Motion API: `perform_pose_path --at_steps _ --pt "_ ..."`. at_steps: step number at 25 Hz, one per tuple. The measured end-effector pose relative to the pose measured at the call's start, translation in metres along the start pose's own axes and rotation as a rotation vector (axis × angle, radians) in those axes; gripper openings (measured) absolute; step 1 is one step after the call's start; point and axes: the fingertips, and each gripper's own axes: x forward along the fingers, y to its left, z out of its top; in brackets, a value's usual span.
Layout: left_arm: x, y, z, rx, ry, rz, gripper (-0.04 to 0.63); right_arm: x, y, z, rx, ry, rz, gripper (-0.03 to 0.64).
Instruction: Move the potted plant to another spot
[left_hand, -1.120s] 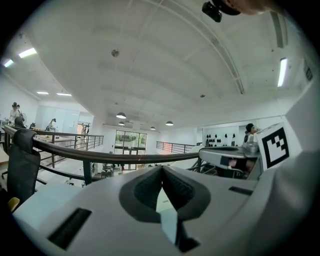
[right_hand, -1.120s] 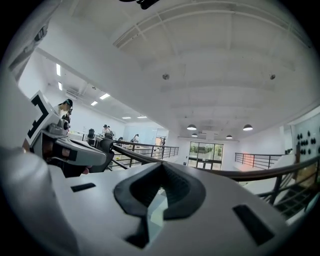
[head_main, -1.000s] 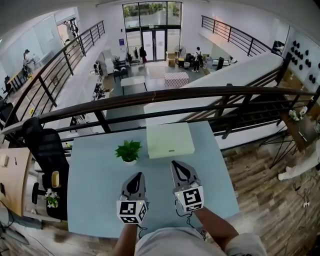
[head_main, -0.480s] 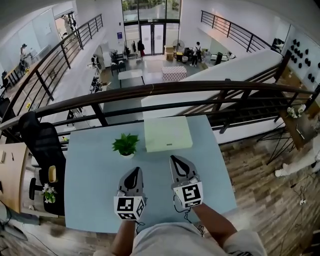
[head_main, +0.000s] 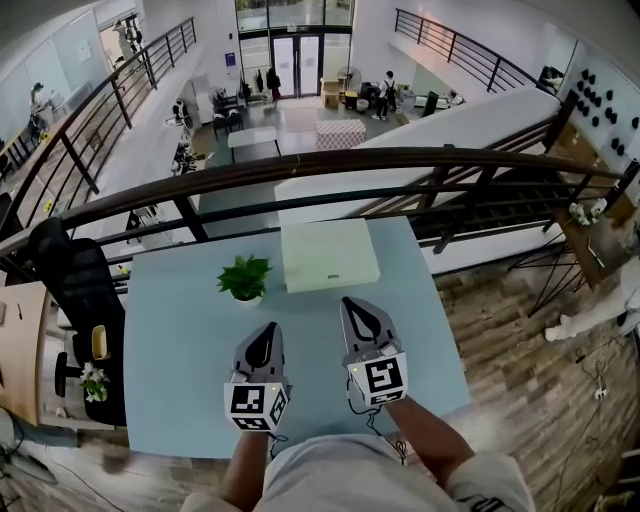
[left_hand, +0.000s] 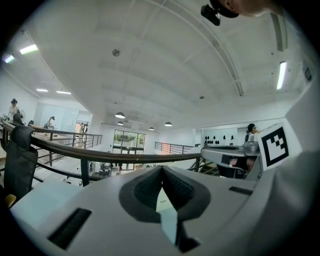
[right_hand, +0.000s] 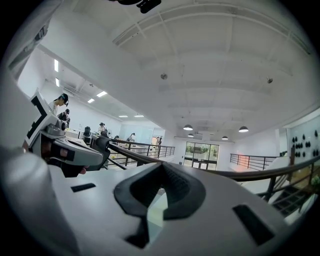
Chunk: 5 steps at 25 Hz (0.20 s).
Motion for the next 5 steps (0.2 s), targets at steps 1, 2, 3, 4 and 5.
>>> perform_pose_path --at_steps 1,2,3,4,5 --pt "0.0008 -0.0004 0.0005 0.001 -0.001 -0.002 0.012 -0.0001 -0.0010 0.0008 -0.003 0.000 -0.003 0.002" --pt "0.0014 -0.0009 0.0008 0.001 -0.001 -0.005 0.012 -0.0005 -0.0016 0.0021 -0.007 0.001 -0.005 0.002" --pt "0.0018 -0.0015 0.0008 0.001 -0.001 -0.007 0.012 -0.0011 -0.0025 0.0022 -0.008 0.003 -0.009 0.002" --pt "0.0020 -0.0020 0.0006 0.001 -0.001 -0.009 0.012 -0.0019 -0.0035 0.0012 -0.006 0.005 -0.013 0.002" --pt "0.0022 -0.0025 0.0004 0.001 -0.001 -0.011 0.012 -0.0026 -0.0046 -0.0001 -0.004 0.007 -0.018 0.002"
